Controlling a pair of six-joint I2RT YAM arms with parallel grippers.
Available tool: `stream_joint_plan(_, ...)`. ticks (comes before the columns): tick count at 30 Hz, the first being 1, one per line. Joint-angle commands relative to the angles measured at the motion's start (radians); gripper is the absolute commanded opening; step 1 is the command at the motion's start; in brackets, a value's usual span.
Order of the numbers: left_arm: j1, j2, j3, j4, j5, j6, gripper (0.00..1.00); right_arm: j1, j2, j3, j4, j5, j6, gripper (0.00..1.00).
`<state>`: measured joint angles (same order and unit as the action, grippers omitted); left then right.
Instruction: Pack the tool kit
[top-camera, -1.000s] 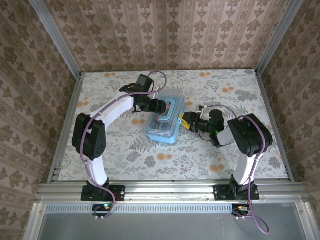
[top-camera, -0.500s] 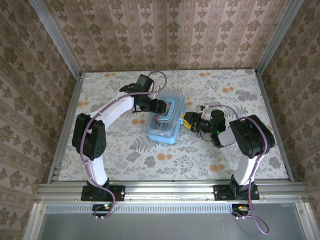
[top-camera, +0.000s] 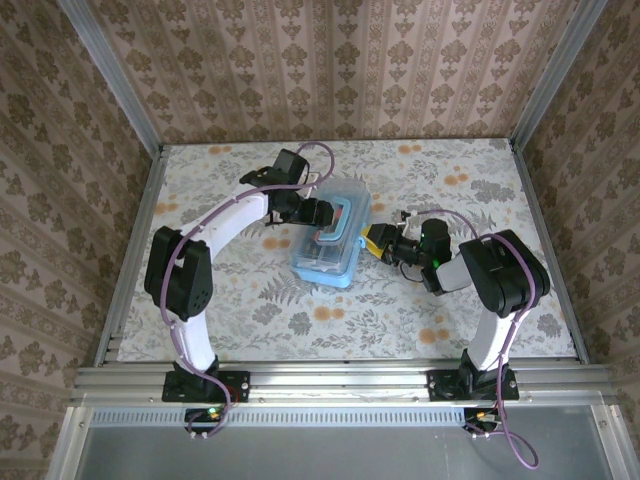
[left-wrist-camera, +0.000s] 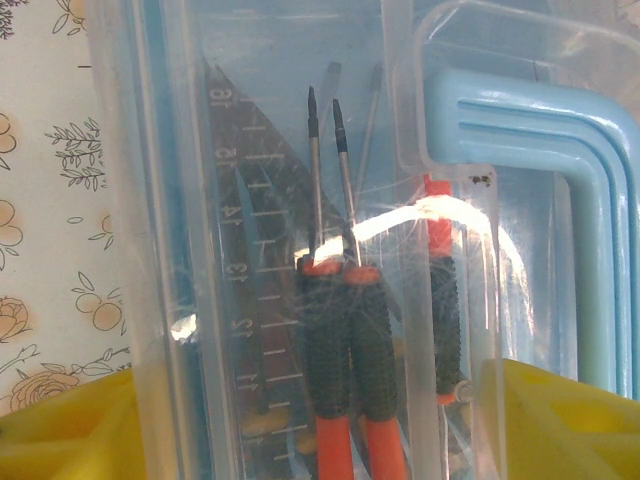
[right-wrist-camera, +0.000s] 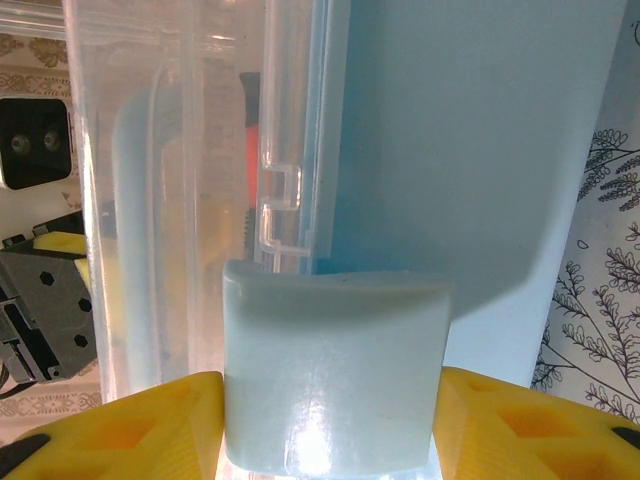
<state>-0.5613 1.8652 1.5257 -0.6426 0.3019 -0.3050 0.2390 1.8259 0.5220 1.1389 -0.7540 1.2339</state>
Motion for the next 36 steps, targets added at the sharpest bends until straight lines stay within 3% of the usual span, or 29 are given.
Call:
stream_joint_plan(1, -0.017, 0.075, -0.029, -0.05, 0.003, 0.009, 0.5, 0.011, -0.007, 0.032, 0.026, -0.024, -0.024, 0.56)
stream_joint_plan(36, -0.033, 0.098, -0.019, -0.05, 0.003, 0.006, 0.49, 0.019, -0.076, 0.047, -0.045, -0.022, -0.06, 0.56)
